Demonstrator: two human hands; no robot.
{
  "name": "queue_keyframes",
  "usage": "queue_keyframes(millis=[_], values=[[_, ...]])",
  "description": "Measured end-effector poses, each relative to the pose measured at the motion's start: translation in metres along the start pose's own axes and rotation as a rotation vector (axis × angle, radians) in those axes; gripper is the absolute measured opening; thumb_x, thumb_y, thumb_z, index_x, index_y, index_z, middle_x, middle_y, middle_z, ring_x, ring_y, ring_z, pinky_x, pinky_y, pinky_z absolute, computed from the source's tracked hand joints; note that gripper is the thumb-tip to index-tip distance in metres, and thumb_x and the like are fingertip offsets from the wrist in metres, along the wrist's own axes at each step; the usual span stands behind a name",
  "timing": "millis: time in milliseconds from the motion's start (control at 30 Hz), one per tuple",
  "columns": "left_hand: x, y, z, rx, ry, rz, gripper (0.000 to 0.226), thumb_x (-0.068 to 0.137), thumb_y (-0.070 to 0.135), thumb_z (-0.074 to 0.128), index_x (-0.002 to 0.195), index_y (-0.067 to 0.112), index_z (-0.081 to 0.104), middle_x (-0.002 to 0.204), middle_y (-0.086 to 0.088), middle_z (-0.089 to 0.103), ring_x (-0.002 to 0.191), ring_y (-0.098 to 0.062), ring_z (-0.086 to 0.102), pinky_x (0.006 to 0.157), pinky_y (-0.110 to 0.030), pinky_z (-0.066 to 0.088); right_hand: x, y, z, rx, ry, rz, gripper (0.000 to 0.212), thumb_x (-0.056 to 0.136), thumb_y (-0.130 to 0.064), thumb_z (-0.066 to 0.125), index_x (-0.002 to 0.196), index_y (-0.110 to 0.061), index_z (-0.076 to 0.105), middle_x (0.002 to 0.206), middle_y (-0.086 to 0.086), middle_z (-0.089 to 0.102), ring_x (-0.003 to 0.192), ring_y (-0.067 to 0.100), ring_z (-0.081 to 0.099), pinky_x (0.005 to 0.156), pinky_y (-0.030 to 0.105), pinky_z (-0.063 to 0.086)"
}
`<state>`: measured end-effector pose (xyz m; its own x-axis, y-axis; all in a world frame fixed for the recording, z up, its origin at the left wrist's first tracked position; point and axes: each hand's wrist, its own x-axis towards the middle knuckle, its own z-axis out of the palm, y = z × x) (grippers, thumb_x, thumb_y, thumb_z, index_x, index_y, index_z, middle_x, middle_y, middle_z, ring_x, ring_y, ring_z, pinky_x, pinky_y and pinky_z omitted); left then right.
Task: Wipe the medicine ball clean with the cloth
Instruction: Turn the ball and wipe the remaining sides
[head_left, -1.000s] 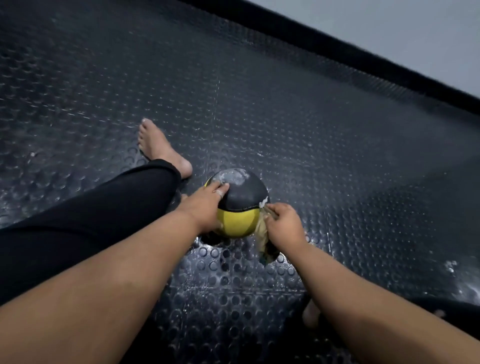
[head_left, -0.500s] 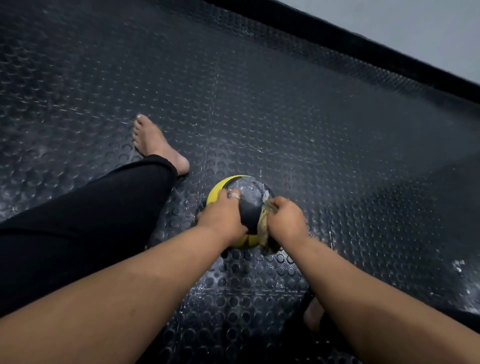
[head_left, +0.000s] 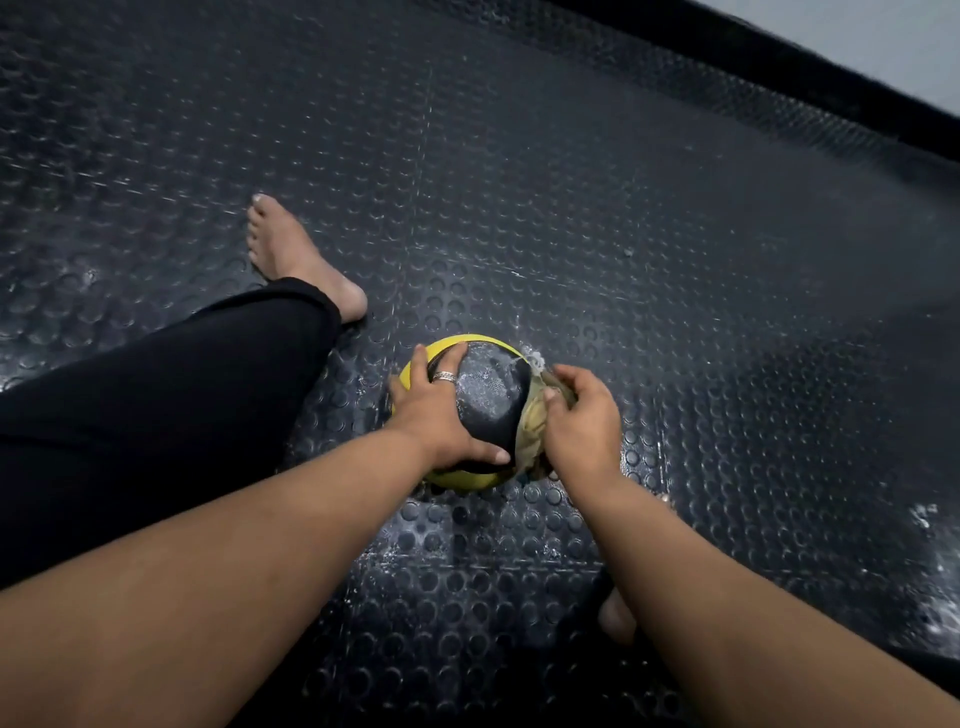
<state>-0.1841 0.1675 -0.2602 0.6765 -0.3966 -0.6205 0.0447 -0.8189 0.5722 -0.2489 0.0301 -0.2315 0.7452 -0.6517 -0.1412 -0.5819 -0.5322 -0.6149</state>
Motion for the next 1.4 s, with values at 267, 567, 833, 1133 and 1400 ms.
queue_keyframes(millis=[267,567,833,1133,1400], values=[[-0.002,0.018,0.015,-0.059,0.027,-0.055,0.136,0.058,0.035,0.093,0.150,0.048,-0.007,0.157,0.001,-0.028,0.144,-0.043,-0.020,0.115,-0.055,0.022,0.016,0.006,0.022,-0.132,-0.052,-0.101,0.026,0.094,-0.008,0.048,0.116,-0.006,0.063,0.116,0.006,0.054,0.111,0.024,0.049,0.095,0.022,0.034],[0.016,0.025,0.002,-0.085,0.013,-0.139,0.136,0.055,0.034,0.094,0.149,0.050,-0.002,0.158,0.003,-0.022,0.146,-0.040,-0.010,0.118,-0.053,0.018,0.046,-0.003,0.018,-0.160,-0.150,-0.241,0.021,0.091,-0.005,0.051,0.104,-0.004,0.067,0.105,0.011,0.060,0.098,0.026,0.056,0.084,0.024,0.039],[0.017,0.039,0.015,-0.040,0.060,-0.142,0.128,0.060,0.034,0.091,0.149,0.049,0.001,0.158,0.001,-0.019,0.145,-0.043,-0.007,0.118,-0.051,0.019,0.023,0.014,0.023,-0.003,-0.052,-0.211,0.023,0.088,-0.003,0.051,0.104,-0.005,0.068,0.102,0.008,0.052,0.097,0.024,0.054,0.093,0.025,0.042],[0.011,0.036,0.015,-0.116,0.072,-0.137,0.120,0.068,0.025,0.087,0.150,0.050,0.002,0.159,0.004,-0.020,0.146,-0.038,-0.014,0.117,-0.049,0.017,0.002,0.011,0.025,-0.034,-0.043,-0.198,0.023,0.089,-0.005,0.052,0.108,-0.004,0.066,0.102,0.005,0.049,0.097,0.020,0.049,0.089,0.023,0.040],[-0.006,0.018,0.028,-0.069,0.078,-0.102,0.131,0.058,0.031,0.093,0.147,0.053,0.000,0.156,0.010,-0.025,0.147,-0.030,-0.015,0.118,-0.051,0.018,0.055,0.003,0.025,-0.116,-0.130,-0.053,0.026,0.092,-0.007,0.047,0.111,-0.006,0.066,0.114,0.012,0.051,0.104,0.029,0.053,0.088,0.023,0.037]])
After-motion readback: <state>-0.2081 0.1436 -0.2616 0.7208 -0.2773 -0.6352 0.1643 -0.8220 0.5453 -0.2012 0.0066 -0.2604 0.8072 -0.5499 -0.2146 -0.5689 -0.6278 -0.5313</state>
